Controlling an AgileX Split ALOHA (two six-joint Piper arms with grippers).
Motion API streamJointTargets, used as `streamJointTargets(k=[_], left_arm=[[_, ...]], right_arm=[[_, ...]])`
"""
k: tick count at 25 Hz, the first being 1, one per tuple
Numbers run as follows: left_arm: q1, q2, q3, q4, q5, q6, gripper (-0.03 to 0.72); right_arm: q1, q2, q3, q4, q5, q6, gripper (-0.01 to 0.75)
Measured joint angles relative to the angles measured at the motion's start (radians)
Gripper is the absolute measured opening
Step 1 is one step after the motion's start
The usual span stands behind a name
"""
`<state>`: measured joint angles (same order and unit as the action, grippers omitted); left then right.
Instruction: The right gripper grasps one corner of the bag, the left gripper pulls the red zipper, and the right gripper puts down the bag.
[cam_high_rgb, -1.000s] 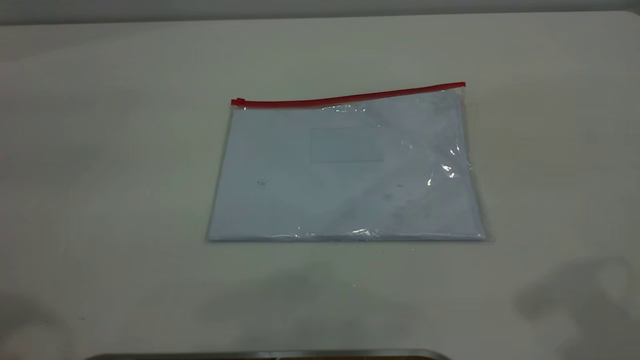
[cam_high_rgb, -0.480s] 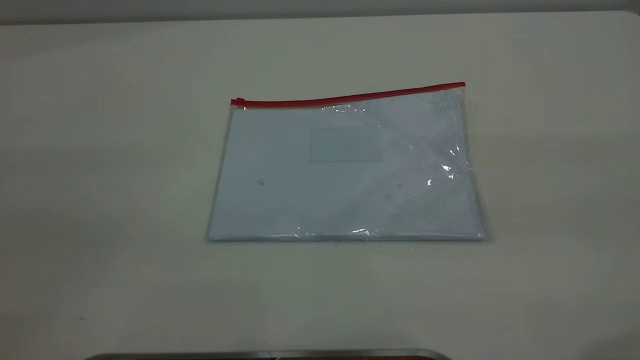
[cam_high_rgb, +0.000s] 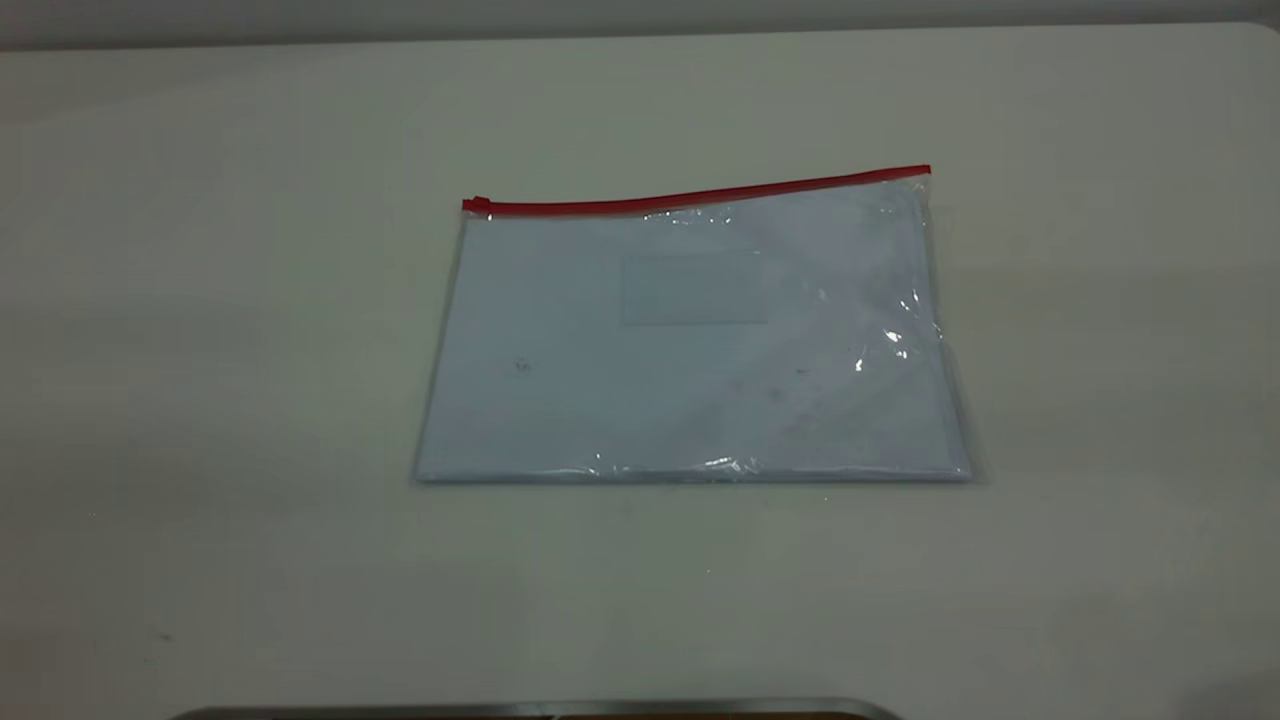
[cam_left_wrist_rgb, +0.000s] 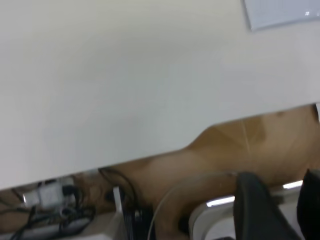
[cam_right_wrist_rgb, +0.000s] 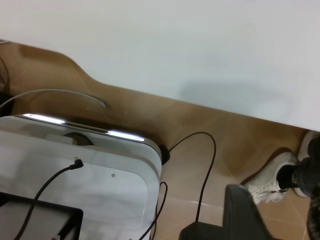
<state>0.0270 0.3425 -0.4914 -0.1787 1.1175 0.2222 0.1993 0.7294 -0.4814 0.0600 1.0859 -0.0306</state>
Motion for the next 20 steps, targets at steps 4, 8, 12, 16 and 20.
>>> streamJointTargets(k=[4, 8, 12, 16, 20], left_arm=[[0.0, -0.058, 0.0, -0.002, 0.005, 0.0, 0.276], [0.0, -0.103, 0.0, -0.002, 0.007, 0.0, 0.276], [0.0, -0.137, 0.0, -0.002, 0.013, 0.0, 0.276], [0.0, -0.181, 0.0, -0.002, 0.017, 0.0, 0.276], [0.0, -0.234, 0.0, -0.002, 0.02, 0.0, 0.276]], right_arm=[[0.0, 0.0, 0.0, 0.0, 0.0, 0.0, 0.358], [-0.001, -0.007, 0.0, 0.0, 0.0, 0.0, 0.358], [-0.078, -0.088, 0.0, 0.008, 0.0, 0.0, 0.358], [-0.151, -0.24, 0.0, 0.01, 0.003, 0.0, 0.358], [-0.161, -0.432, 0.001, 0.011, 0.012, 0.0, 0.358]])
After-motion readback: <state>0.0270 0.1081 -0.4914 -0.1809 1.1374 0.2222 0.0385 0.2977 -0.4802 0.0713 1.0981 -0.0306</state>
